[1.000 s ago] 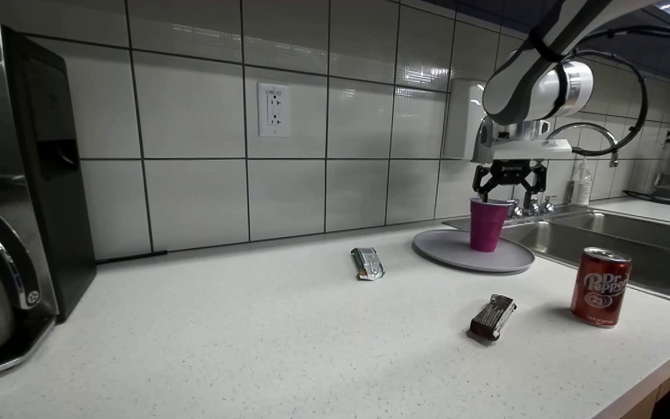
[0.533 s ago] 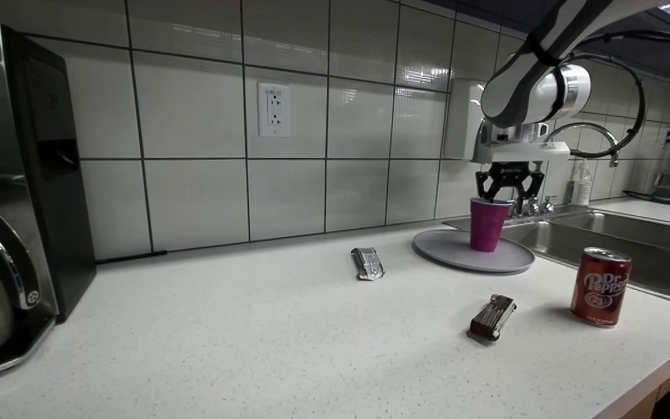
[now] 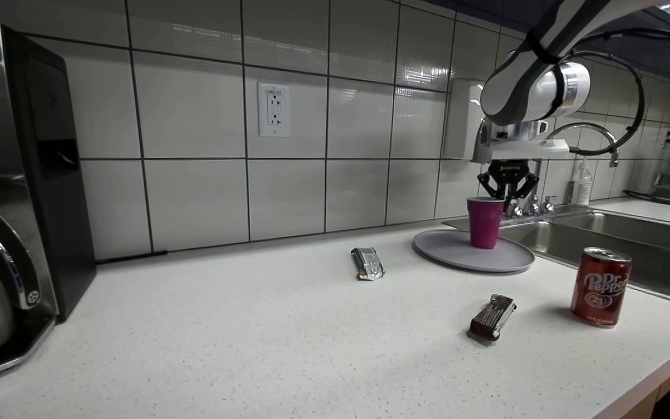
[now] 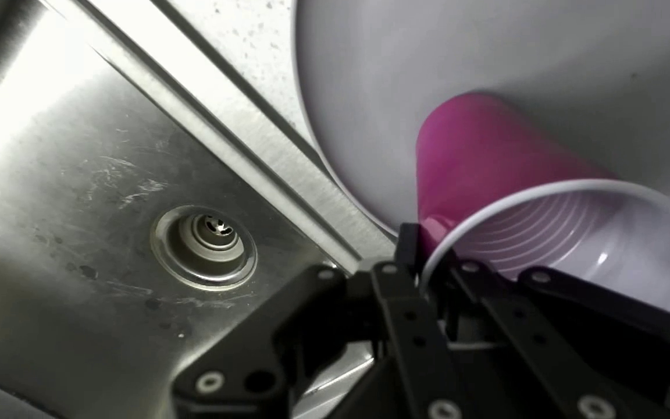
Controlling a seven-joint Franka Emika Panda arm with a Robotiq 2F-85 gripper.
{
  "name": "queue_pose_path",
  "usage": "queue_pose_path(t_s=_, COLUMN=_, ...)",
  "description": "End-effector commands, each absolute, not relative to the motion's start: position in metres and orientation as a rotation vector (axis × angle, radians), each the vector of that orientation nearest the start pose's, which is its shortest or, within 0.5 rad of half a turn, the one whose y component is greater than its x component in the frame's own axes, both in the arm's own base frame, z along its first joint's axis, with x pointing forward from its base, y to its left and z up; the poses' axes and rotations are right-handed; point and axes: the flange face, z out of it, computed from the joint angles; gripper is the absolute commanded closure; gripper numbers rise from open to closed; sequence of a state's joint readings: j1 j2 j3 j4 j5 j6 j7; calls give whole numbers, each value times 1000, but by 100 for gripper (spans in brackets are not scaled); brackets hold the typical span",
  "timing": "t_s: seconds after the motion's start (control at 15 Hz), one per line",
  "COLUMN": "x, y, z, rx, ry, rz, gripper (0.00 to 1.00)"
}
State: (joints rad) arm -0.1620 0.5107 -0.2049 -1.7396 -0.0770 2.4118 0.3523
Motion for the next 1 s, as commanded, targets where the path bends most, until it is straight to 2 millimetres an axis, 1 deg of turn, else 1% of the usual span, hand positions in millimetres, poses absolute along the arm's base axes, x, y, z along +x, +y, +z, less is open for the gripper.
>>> queue_pose_path(t_s=0.0, x=640, y=-228, z=318, rx=-3114, ry=1037, rz=-267, gripper=99)
queue_pose_path(t_s=0.2, x=638, y=-225, z=325, rx=-3112, ry=1025, rz=-284, gripper=99)
queue_pose_path(t_s=0.47, x=629, y=-221, z=338, rx=-3108, ry=1012, rz=-306, gripper=99)
queue_pose_path(t_s=0.67, x=615, y=-222, z=346, rx=-3101, ry=1013, rz=-311, gripper=99)
queue_pose_path(t_s=0.93, x=584, y=-223, z=356, rx=-3090, ry=1025, rz=-298, gripper=99)
